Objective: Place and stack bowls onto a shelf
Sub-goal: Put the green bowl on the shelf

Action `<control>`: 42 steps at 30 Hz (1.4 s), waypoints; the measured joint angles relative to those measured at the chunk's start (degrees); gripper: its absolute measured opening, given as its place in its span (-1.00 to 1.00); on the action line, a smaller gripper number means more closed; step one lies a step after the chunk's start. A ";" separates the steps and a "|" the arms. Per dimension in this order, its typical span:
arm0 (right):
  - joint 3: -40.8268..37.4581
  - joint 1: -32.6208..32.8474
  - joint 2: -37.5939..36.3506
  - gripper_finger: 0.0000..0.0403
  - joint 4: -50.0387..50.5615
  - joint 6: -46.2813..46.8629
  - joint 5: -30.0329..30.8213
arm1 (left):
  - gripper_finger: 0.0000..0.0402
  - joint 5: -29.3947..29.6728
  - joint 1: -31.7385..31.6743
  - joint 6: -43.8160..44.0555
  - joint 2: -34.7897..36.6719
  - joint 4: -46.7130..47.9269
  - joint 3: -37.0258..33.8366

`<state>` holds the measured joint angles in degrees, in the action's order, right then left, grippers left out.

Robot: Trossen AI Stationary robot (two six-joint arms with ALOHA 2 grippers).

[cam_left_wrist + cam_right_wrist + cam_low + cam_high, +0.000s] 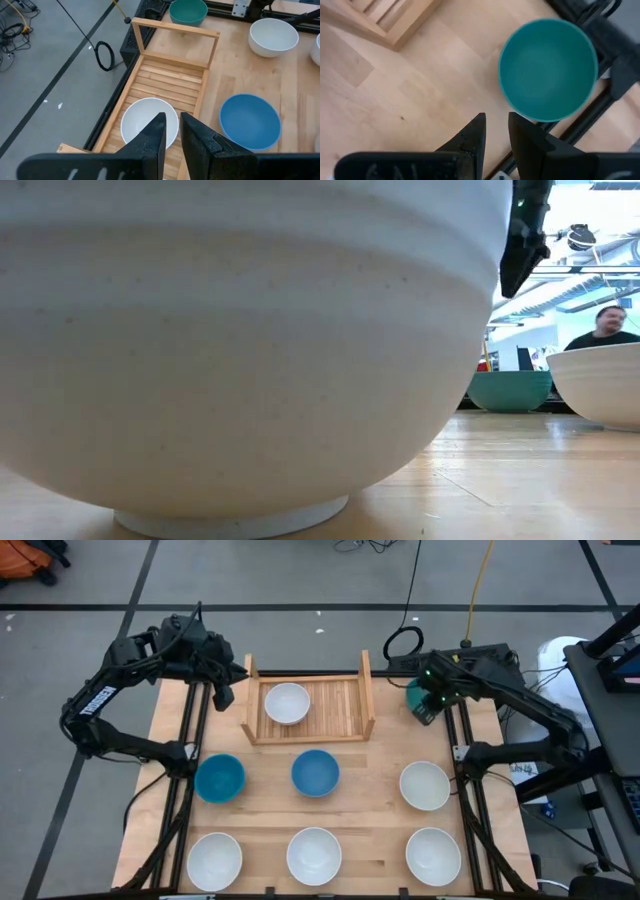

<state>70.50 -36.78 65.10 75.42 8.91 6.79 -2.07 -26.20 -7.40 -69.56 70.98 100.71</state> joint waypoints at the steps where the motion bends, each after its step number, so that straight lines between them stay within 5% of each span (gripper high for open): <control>1: 0.00 -1.16 0.76 -0.62 -0.19 0.05 -1.30 | -0.69 0.00 0.00 0.00 0.00 0.00 0.00; 16: 0.00 -15.70 14.41 -0.62 -5.29 -8.20 -14.77 | -0.69 0.02 -0.02 0.96 0.00 -0.02 0.00; 28: -0.02 -16.64 22.92 -0.62 -8.77 -13.83 -15.83 | -0.69 0.02 -0.02 2.14 0.00 -0.04 0.00; 42: -7.56 -16.91 23.78 -0.62 -17.23 -14.60 -14.07 | -0.69 0.02 -0.02 2.38 0.00 -0.09 0.00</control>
<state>62.94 -53.69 88.88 58.19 -5.69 -7.28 -2.04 -26.22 -5.02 -69.56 70.89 100.71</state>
